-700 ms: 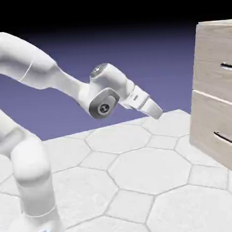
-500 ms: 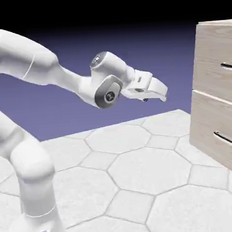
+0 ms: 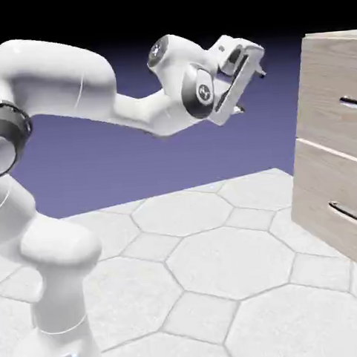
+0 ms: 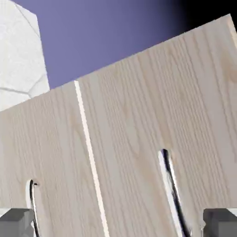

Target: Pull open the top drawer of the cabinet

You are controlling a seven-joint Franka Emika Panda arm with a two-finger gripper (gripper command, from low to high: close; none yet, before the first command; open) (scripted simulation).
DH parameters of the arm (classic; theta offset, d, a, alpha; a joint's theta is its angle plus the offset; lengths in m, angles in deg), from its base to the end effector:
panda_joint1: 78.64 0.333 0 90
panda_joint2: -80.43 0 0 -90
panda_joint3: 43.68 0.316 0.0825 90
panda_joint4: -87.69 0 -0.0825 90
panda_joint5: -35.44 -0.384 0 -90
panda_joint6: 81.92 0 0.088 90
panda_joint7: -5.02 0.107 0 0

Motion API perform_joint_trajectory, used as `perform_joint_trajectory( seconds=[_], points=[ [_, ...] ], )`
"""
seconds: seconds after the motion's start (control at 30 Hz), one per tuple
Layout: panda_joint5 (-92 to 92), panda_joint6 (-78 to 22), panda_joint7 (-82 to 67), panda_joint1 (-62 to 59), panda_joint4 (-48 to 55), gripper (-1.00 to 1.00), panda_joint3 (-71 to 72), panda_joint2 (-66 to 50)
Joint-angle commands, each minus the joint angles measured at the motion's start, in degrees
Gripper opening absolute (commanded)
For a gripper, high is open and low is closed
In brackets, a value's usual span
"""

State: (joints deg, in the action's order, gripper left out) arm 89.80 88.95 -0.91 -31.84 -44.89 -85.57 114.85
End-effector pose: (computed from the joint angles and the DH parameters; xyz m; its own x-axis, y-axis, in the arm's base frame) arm 0.4519 0.0195 0.6347 0.1652 0.6737 0.7204 0.3829 -0.7169 0.5826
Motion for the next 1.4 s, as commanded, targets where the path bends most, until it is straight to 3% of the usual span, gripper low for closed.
perform_joint_trajectory(
  seconds=[0.0, 1.37],
  points=[
    [2.45, -0.14, -2.18, 2.08, 1.28, 0.0, -1.89, 0.08],
    [102.82, -5.94, -91.51, 87.21, 53.75, 0.0, -79.22, 3.33]
  ],
)
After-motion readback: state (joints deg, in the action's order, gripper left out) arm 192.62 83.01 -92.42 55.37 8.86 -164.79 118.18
